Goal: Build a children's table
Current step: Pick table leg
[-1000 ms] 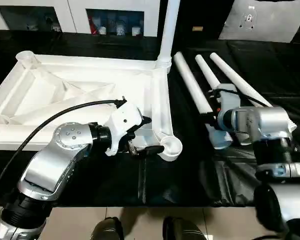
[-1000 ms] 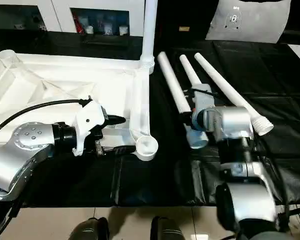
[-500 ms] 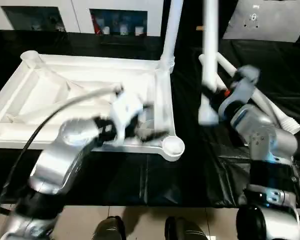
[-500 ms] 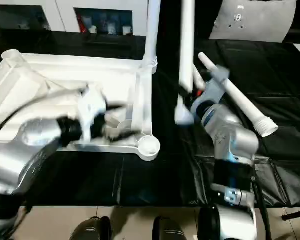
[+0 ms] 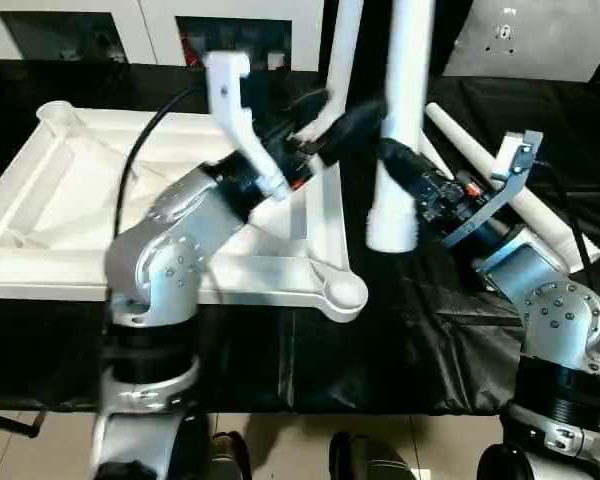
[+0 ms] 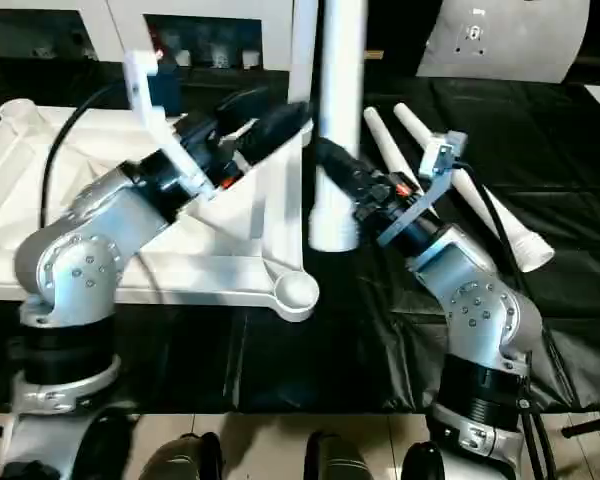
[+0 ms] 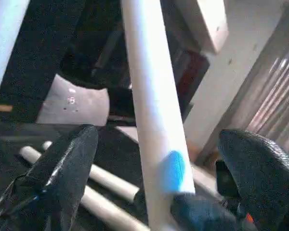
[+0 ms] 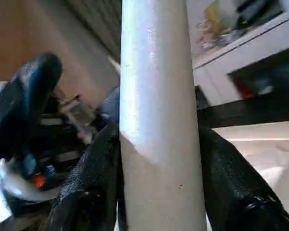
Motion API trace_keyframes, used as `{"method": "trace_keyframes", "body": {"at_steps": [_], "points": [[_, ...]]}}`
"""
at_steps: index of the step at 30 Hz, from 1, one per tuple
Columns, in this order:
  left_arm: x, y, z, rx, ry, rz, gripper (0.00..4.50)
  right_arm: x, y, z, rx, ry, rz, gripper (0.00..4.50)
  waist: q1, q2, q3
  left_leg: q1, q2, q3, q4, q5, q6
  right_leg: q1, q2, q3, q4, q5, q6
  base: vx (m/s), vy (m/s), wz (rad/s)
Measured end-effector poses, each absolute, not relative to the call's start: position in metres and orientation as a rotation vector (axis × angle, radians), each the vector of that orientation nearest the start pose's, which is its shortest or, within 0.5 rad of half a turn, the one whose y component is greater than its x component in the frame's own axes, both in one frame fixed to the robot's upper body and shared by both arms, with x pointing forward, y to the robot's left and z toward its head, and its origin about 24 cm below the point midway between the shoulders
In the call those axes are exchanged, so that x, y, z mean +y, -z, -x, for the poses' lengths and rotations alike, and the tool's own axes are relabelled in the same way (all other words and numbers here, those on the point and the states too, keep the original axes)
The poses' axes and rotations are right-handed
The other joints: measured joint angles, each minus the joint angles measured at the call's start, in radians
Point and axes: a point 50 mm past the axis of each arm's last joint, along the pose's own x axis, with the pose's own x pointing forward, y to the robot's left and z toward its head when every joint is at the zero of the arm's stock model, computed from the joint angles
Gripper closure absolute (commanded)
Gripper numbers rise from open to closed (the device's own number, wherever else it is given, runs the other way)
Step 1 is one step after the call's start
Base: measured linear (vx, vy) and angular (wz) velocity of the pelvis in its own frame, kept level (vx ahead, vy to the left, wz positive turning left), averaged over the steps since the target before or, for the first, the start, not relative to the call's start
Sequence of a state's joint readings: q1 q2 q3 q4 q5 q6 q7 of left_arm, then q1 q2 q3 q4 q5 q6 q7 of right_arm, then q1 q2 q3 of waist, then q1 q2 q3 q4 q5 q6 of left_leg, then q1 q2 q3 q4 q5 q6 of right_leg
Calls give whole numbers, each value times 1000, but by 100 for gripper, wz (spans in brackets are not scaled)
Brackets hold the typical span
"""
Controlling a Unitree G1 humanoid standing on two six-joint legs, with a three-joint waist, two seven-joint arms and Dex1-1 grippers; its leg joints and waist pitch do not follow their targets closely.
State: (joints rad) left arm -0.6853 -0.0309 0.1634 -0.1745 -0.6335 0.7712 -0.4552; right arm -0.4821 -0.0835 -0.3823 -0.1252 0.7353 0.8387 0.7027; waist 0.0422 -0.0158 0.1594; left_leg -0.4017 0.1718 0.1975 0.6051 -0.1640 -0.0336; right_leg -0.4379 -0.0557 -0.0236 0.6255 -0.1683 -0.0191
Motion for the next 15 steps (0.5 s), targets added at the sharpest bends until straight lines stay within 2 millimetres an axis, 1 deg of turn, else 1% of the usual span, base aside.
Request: {"method": "trace_keyframes", "body": {"at_steps": [5, 9, 10, 13, 15], "points": [[67, -227, -305, -169, 1002, 544, 0, -144, -163, -292, -76, -980, -676, 262, 0, 0, 0, -2, 0, -1, -2, 0, 1, 1, -1, -4, -7, 0, 3, 0, 0, 0], [63, -226, -302, -141, 1045, 582, 0, -137, -163, -283, -73, -1078, -658, 262, 2, 0, 0, -5, 0, -1, -4, 0, 5, 2, -2, -8, -13, 4, 0, 0, 0, 0], [62, -225, -302, -131, 1058, 587, 17, -136, -161, -280, -61, -1099, -653, 262, 3, 0, 0, -5, 0, -2, -4, 0, 6, 2, -2, -9, -14, 4, 0, 0, 0, 0], [61, -223, -299, -113, 1100, 616, 28, -133, -156, -275, -34, -1152, -652, 262, 6, 0, 0, -8, 1, -3, -5, 1, 9, 1, -3, -11, -15, 3, 1, 0, 0, 0], [63, -216, -299, -92, 1132, 648, 34, -130, -151, -270, -7, -1195, -666, 262, 7, 0, 0, -8, 1, -3, -5, 0, 9, 1, -3, -12, -16, 3, 1, 0, 0, 0]]}}
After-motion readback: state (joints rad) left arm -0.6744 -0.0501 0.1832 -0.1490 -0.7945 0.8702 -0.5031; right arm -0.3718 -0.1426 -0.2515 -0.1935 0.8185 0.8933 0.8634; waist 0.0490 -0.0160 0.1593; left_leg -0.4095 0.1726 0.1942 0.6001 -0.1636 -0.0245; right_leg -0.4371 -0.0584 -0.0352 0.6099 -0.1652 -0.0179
